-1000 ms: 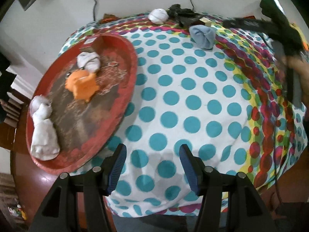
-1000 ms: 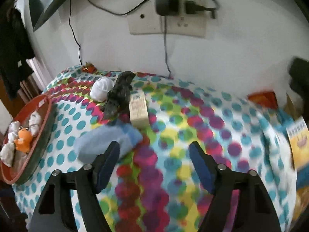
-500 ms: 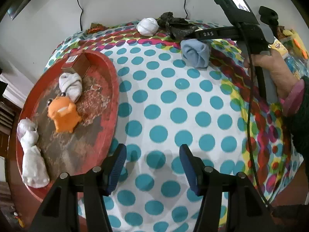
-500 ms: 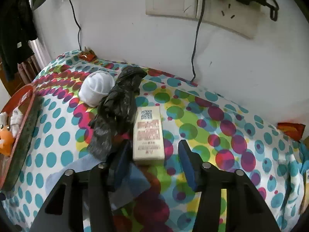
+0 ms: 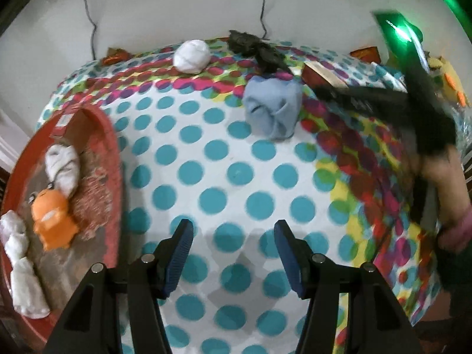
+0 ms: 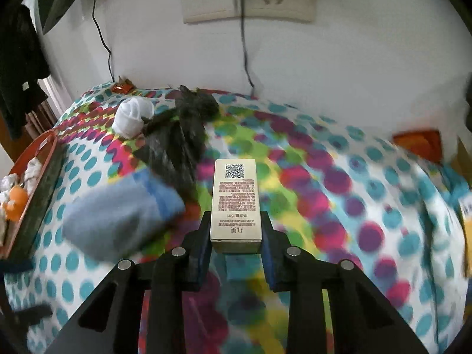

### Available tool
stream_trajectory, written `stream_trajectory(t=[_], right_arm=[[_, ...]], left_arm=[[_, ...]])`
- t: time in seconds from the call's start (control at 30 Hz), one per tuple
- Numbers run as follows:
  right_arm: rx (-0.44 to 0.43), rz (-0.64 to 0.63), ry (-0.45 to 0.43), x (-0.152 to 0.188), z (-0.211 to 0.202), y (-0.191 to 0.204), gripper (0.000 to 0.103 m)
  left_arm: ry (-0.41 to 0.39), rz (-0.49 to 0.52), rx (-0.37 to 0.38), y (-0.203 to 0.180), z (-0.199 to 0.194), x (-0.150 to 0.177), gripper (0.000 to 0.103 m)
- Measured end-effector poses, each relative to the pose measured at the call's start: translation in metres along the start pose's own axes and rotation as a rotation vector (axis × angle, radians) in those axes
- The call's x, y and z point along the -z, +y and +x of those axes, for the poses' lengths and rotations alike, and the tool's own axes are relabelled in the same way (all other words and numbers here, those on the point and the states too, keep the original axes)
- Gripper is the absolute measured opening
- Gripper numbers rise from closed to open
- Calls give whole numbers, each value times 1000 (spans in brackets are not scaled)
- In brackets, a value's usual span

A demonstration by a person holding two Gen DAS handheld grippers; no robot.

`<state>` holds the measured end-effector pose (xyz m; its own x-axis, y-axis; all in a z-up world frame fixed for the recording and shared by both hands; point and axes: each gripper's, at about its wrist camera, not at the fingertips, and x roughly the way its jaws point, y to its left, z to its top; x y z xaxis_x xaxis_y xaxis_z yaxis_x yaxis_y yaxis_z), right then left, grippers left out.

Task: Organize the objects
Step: 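Return the right tool to the bed and grasp the beige QR-code box, then grasp the blue sock with the left tool while the right tool holds the beige box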

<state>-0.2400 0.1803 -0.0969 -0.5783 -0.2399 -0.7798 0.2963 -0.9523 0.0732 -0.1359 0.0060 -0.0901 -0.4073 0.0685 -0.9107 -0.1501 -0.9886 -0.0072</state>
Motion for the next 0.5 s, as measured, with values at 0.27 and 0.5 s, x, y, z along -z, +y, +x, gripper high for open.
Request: stream_trajectory(t=[0.27, 0.5], right_arm=[[18, 12, -7, 21, -17, -12, 28], [42, -14, -2, 18, -13, -4, 31]], left_arm=[[-23, 42, 9, -20, 4, -46, 58], [-55, 61, 14, -37, 13, -84, 58]])
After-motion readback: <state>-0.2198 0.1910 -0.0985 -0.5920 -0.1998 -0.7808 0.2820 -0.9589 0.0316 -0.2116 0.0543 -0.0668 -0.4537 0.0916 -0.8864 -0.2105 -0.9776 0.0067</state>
